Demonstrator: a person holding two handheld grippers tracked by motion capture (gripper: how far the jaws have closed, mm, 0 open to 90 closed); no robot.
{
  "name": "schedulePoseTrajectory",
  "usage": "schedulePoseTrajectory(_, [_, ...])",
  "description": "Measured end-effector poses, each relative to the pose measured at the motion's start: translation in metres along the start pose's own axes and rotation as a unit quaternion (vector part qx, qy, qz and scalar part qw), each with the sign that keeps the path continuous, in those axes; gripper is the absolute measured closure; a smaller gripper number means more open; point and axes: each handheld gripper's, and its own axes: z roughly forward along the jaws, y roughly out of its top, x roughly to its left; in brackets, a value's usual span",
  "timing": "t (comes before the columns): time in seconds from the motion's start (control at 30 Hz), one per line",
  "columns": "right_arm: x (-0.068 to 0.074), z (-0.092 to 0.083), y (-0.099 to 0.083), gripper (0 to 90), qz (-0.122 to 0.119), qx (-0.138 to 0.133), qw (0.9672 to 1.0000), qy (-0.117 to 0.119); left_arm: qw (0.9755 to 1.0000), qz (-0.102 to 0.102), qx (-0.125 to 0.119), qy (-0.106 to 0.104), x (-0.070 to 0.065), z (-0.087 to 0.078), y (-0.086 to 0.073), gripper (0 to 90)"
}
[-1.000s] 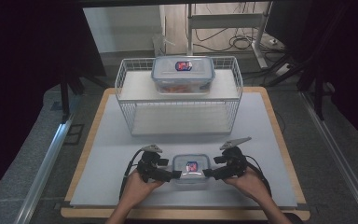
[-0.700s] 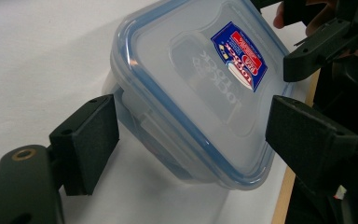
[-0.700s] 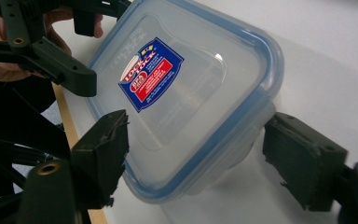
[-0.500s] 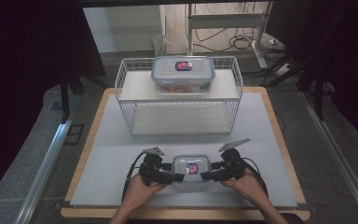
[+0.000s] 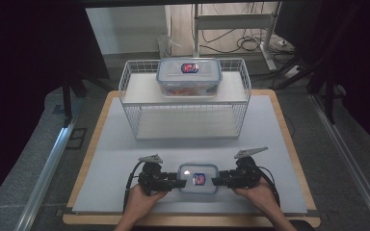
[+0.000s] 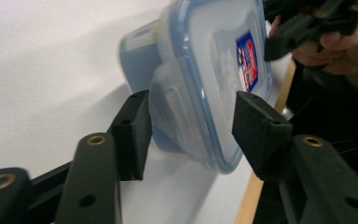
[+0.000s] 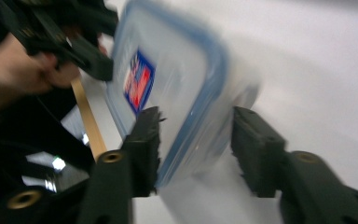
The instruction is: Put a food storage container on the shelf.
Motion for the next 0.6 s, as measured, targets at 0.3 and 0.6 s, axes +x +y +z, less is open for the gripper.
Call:
schedulePoseTrajectory(0.3, [-0.003, -0.002, -0.002, 55.1, 0.015, -0.007, 0.9998, 0.012, 0.9996, -0.021, -0.009, -0.015, 0.005, 0.0, -0.001, 51.4])
schedulePoseTrajectory(0.6, [-0.011, 0.002, -0.008, 54.5, 0.054, -0.015, 0.9974, 0.045, 0.9992, -0.028, -0.008, -0.027, 0.006, -0.004, -0.004, 54.8])
